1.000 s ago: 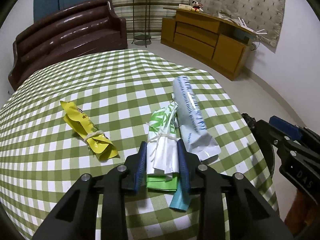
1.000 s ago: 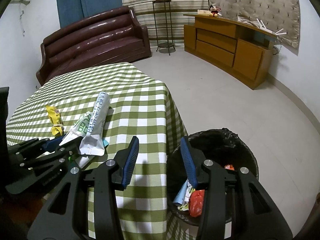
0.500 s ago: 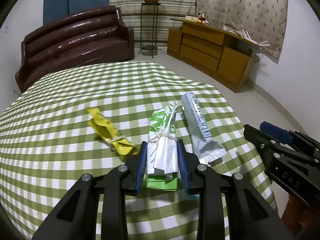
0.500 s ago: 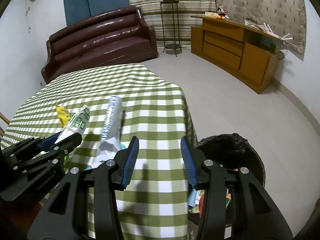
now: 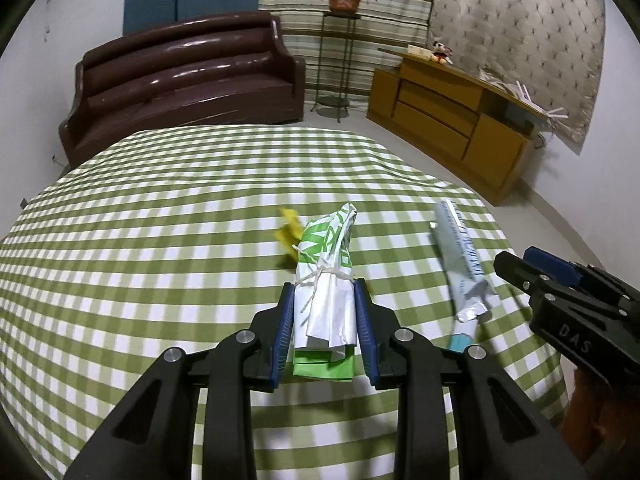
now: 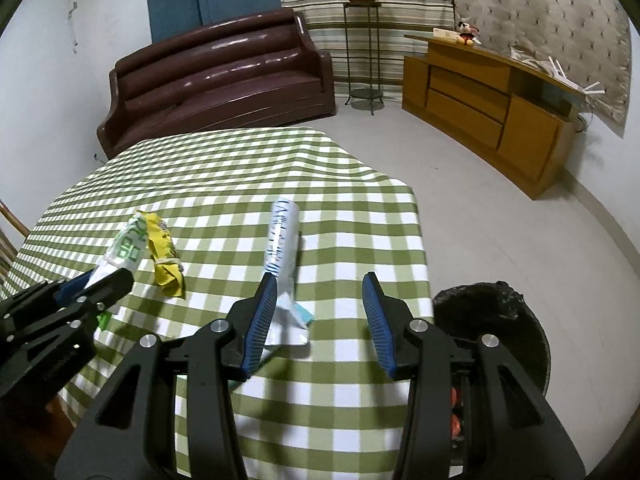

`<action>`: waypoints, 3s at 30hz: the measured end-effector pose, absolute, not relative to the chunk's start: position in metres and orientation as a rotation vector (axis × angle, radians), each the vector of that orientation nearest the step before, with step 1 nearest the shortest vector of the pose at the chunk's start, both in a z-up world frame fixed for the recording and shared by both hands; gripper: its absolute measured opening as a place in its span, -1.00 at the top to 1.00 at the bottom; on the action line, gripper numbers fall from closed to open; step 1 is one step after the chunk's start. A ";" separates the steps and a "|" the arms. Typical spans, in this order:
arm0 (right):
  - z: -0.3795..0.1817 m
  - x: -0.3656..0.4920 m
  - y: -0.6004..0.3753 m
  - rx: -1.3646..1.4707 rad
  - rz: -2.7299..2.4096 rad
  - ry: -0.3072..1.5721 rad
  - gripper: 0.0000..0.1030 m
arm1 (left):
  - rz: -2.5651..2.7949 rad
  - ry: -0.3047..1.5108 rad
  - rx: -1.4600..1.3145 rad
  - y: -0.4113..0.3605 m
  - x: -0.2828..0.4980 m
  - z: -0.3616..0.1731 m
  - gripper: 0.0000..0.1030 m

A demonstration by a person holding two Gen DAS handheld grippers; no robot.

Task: Collect trash

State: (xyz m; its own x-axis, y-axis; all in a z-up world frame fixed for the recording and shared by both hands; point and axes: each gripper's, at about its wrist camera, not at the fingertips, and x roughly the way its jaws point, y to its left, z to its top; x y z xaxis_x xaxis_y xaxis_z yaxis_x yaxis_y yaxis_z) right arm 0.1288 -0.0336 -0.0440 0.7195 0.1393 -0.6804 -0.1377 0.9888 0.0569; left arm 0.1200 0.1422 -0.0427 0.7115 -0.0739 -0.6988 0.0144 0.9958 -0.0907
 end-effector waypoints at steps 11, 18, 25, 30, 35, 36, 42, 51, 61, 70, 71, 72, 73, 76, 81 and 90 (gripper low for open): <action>-0.048 0.146 -0.004 -0.042 0.158 0.762 -0.01 | 0.032 0.774 -0.101 0.182 0.109 -0.044 0.41; -0.055 0.158 0.006 -0.071 0.139 0.790 0.01 | 0.081 0.763 -0.100 0.196 0.106 -0.044 0.41; -0.061 0.162 0.012 -0.085 0.126 0.807 0.26 | 0.099 0.767 -0.111 0.208 0.108 -0.045 0.41; -0.065 0.165 0.016 -0.100 0.124 0.821 0.54 | 0.102 0.770 -0.120 0.214 0.106 -0.047 0.41; -0.069 0.164 0.021 -0.109 0.122 0.824 0.67 | 0.104 0.772 -0.127 0.221 0.108 -0.049 0.41; -0.069 0.164 0.021 -0.112 0.121 0.822 0.68 | 0.104 0.772 -0.127 0.221 0.108 -0.049 0.41; -0.068 0.163 0.022 -0.109 0.116 0.809 0.78 | 0.108 0.770 -0.135 0.224 0.106 -0.050 0.41; -0.055 0.155 0.013 -0.073 0.110 0.768 0.80 | 0.102 0.766 -0.142 0.226 0.105 -0.050 0.41; -0.036 0.122 -0.016 -0.033 0.081 0.726 0.80 | 0.055 0.744 -0.132 0.201 0.094 -0.040 0.41; -0.025 0.084 -0.060 -0.008 0.008 0.687 0.80 | -0.023 0.731 -0.111 0.160 0.085 -0.033 0.41; -0.024 0.080 -0.066 -0.003 -0.002 0.684 0.80 | -0.033 0.730 -0.108 0.154 0.084 -0.032 0.41; -0.023 0.076 -0.071 0.002 -0.011 0.683 0.80 | -0.046 0.729 -0.103 0.147 0.083 -0.031 0.41; -0.023 0.074 -0.076 0.007 -0.019 0.683 0.80 | -0.055 0.728 -0.100 0.142 0.082 -0.031 0.41; -0.023 0.065 -0.094 0.019 -0.047 0.683 0.80 | -0.086 0.725 -0.086 0.126 0.081 -0.029 0.41; -0.026 0.052 -0.117 0.038 -0.084 0.687 0.80 | -0.132 0.719 -0.066 0.100 0.078 -0.026 0.41; -0.029 0.038 -0.149 0.065 -0.114 0.684 0.80 | -0.204 0.710 -0.024 0.056 0.075 -0.023 0.41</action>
State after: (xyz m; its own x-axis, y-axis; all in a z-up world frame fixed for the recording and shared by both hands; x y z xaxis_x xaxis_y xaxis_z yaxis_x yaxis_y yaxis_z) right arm 0.0375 -0.1490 -0.0293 0.7690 -0.0842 -0.6337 0.1267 0.9917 0.0220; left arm 0.0755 0.0557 -0.0234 0.7391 -0.1938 -0.6451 0.1774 0.9799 -0.0910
